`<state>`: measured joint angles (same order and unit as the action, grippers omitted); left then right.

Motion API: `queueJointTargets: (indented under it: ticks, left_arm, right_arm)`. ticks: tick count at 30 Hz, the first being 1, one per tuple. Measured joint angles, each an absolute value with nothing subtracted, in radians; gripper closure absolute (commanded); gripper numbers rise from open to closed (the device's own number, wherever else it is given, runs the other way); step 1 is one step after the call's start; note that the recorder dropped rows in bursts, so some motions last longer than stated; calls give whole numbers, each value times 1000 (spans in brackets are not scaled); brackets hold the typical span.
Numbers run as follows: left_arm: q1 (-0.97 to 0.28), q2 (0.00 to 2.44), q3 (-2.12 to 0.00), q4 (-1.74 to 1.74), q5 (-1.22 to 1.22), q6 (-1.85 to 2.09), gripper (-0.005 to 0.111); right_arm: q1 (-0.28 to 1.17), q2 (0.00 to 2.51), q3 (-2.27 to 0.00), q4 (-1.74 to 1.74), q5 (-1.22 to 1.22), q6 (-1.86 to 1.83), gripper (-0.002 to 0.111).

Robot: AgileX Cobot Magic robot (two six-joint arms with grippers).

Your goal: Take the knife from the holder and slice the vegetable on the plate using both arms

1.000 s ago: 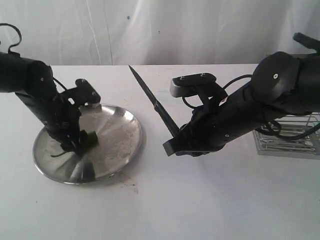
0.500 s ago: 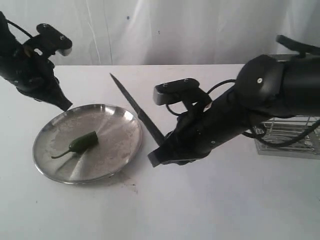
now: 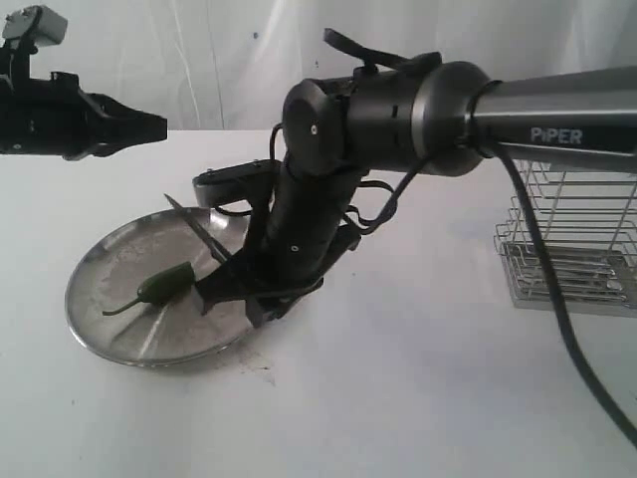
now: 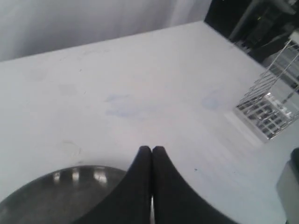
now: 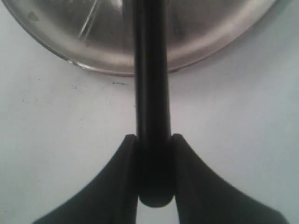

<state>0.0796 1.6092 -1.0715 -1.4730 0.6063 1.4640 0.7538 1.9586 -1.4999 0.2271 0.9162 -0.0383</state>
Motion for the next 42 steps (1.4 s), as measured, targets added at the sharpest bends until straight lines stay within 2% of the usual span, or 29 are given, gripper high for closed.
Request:
queueJointTargets:
  ticks: [13,42]
  left_arm:
    - [82,1875,-1066,-1623,689,1537,107]
    - [82,1972,-1066,-1611,653,1551,107]
  right_arm:
    - [791,2040,-1522,205,936,39,108]
    - [798,2071,-1522,205,921,41,108]
